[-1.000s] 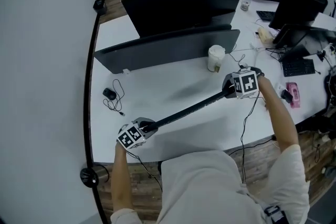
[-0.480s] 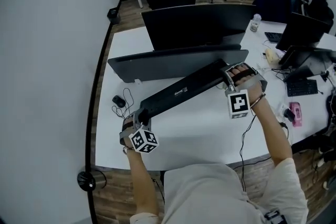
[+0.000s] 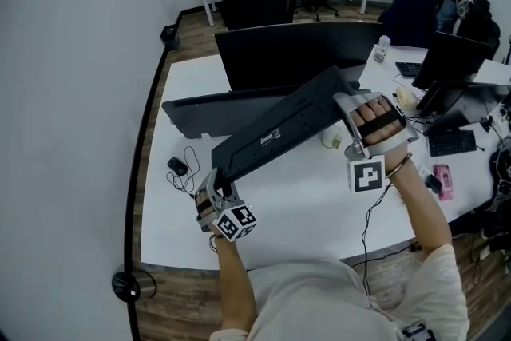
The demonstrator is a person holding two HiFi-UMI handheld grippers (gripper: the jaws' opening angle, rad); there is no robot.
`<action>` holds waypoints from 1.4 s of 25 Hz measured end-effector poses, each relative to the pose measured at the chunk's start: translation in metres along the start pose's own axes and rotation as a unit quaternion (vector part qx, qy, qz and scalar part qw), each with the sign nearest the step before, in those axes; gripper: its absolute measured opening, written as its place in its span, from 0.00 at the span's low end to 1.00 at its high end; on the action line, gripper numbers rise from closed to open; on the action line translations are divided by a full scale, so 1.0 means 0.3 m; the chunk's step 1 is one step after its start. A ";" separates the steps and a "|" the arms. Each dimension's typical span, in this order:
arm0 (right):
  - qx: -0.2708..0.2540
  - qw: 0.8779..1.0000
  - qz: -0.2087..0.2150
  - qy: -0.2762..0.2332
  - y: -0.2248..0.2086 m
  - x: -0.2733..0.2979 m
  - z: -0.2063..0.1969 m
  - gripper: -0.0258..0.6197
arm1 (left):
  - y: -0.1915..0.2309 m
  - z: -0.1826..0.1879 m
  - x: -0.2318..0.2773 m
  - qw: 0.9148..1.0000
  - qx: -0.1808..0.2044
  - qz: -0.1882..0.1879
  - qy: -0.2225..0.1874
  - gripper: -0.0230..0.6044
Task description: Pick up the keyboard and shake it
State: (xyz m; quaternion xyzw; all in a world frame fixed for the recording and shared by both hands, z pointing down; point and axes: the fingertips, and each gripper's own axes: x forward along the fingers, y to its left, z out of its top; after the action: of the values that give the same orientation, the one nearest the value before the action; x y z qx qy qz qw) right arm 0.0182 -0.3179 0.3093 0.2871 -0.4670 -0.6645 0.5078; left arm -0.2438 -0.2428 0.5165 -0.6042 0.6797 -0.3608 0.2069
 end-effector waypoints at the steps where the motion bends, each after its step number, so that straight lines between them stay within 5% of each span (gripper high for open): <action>1: -0.005 1.000 -0.004 0.004 -0.015 -0.005 -0.011 0.25 | 0.005 0.013 0.009 1.000 -0.007 0.006 -0.003 0.22; 8: 0.005 0.999 -0.027 0.030 -0.079 -0.019 -0.094 0.26 | 0.025 0.107 0.030 1.000 -0.019 0.008 -0.018 0.22; 13: 0.102 0.994 -0.032 0.037 0.030 -0.006 -0.158 0.25 | 0.194 0.181 0.063 0.997 0.070 0.001 -0.029 0.22; 17: 0.202 0.978 -0.021 0.044 0.163 -0.017 -0.177 0.25 | 0.316 0.286 0.092 0.976 0.209 -0.014 -0.062 0.23; 22: 0.332 0.940 -0.044 0.059 0.303 -0.148 -0.135 0.25 | 0.423 0.443 0.010 0.931 0.350 -0.014 -0.105 0.22; 26: 0.391 0.915 -0.063 0.076 0.393 -0.224 -0.095 0.24 | 0.451 0.542 -0.022 0.899 0.419 -0.002 -0.126 0.23; 30: 0.399 0.910 -0.068 0.093 0.426 -0.279 -0.118 0.24 | 0.411 0.569 -0.066 0.892 0.430 0.008 -0.141 0.22; 35: 0.352 0.919 -0.141 0.105 0.277 -0.367 -0.245 0.24 | 0.459 0.655 -0.179 0.901 0.386 0.089 -0.178 0.23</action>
State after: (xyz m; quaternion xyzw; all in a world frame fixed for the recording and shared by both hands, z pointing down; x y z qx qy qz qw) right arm 0.1499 -0.2422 0.3454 0.5787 -0.5695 -0.4878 0.3206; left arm -0.1854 -0.2366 0.2778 -0.4684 0.4898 -0.4615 0.5724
